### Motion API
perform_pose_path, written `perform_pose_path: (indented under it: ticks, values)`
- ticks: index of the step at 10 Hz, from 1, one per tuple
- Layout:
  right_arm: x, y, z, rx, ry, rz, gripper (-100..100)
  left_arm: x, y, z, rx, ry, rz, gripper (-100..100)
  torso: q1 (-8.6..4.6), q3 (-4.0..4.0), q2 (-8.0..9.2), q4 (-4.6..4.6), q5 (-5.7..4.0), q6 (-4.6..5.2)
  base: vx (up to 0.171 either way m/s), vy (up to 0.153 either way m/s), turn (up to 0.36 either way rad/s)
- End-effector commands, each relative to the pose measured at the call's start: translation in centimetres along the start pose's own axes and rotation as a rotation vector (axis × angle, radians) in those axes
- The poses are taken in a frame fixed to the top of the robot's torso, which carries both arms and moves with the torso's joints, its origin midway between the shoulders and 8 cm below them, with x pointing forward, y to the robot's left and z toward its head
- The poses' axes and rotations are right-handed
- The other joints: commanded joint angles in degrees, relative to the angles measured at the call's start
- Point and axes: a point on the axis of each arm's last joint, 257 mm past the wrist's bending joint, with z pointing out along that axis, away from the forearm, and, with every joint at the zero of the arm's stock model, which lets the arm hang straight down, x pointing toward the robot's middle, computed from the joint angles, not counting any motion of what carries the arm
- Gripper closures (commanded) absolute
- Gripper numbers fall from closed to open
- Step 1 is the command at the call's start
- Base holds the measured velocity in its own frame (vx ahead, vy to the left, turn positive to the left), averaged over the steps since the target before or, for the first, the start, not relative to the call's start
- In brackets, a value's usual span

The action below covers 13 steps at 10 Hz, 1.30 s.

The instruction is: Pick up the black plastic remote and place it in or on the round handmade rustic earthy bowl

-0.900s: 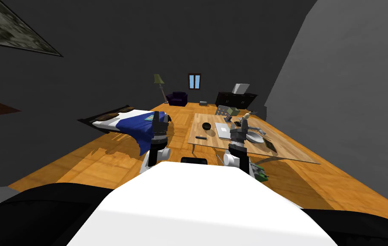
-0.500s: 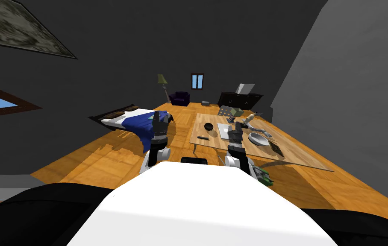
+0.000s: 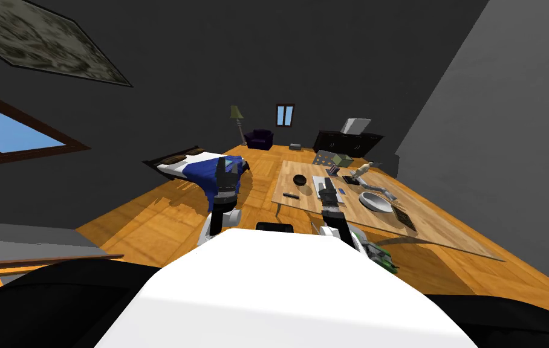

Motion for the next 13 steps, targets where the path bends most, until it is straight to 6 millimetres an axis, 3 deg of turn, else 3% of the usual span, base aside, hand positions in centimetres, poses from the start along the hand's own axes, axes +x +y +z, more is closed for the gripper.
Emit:
perform_pose_path:
  ticks: [1, 2, 3, 4, 5, 6, 7, 8, 9, 10, 11, 12, 13]
  values:
    - [0.5, -0.8, -0.3, 0.017, 0.030, -0.015, -100, 0.0, 0.0, 0.0, 0.000, 0.000, 0.000, 0, 0.00, 0.00, 0.00, 0.00, 0.00, 0.00, -0.006, 0.032, 0.080]
    - [1.3, -2.7, -1.4, 0.061, 0.075, -0.034, -100, 0.0, 0.0, 0.0, 0.000, 0.000, 0.000, 0, -0.03, -0.01, -0.01, 0.00, 0.00, 0.02, -0.003, 0.048, 0.196]
    - [1.3, -2.7, -1.4, 0.061, 0.085, -0.041, -100, 0.0, 0.0, 0.0, 0.000, 0.000, 0.000, 0, 0.02, -0.01, -0.02, 0.00, 0.00, 0.00, 0.000, 0.037, 0.083]
    - [2.1, -4.8, -2.8, 0.110, 0.129, -0.060, -100, 0.0, 0.0, 0.0, 0.000, 0.000, 0.000, 0, -0.01, -0.01, -0.02, 0.00, 0.00, 0.03, -0.012, 0.052, 0.236]
    - [2.1, -4.8, -2.8, 0.109, 0.141, -0.069, -100, 0.0, 0.0, 0.0, 0.000, 0.000, 0.000, 0, 0.03, 0.00, -0.01, 0.00, 0.00, -0.01, -0.007, 0.036, 0.092]
    - [2.7, -7.0, -4.5, 0.163, 0.186, -0.089, -100, 0.0, 0.0, 0.0, 0.000, 0.000, 0.000, 0, -0.01, 0.00, 0.00, 0.00, 0.01, 0.04, 0.005, 0.048, 0.177]
    - [2.7, -7.0, -4.5, 0.163, 0.198, -0.098, -100, 0.0, 0.0, 0.0, 0.000, 0.000, 0.000, 0, 0.02, -0.01, -0.02, 0.00, 0.00, 0.01, 0.005, 0.044, 0.113]
    - [3.2, -9.3, -6.5, 0.220, 0.243, -0.119, -100, 0.0, 0.0, 0.0, 0.000, 0.000, 0.000, 0, 0.01, -0.02, -0.03, 0.00, 0.01, 0.03, 0.005, 0.055, 0.253]
    - [3.2, -9.4, -6.5, 0.220, 0.257, -0.130, -100, 0.0, 0.0, 0.0, 0.000, 0.000, 0.000, 0, 0.04, -0.02, -0.04, -0.01, 0.01, 0.00, 0.005, 0.042, 0.121]
    - [3.6, -11.7, -8.9, 0.281, 0.303, -0.152, -100, 0.0, 0.0, 0.0, 0.000, 0.000, 0.000, 0, 0.01, -0.02, -0.04, 0.00, 0.01, 0.04, -0.001, 0.063, 0.219]
    - [3.5, -11.7, -8.9, 0.281, 0.317, -0.163, -100, 0.0, 0.0, 0.0, 0.000, 0.000, 0.000, 0, 0.05, -0.02, -0.03, 0.00, 0.01, 0.00, -0.003, 0.050, 0.138]
    - [3.6, -14.0, -11.6, 0.345, 0.367, -0.189, -100, 0.0, 0.0, 0.0, 0.000, 0.000, 0.000, 0, 0.04, 0.00, 0.00, 0.00, 0.02, 0.04, 0.007, 0.060, 0.297]
    - [3.5, -14.1, -11.6, 0.345, 0.378, -0.198, -100, 0.0, 0.0, 0.0, 0.000, 0.000, 0.000, 0, 0.07, -0.01, -0.03, 0.00, 0.02, 0.00, 0.009, 0.043, 0.133]
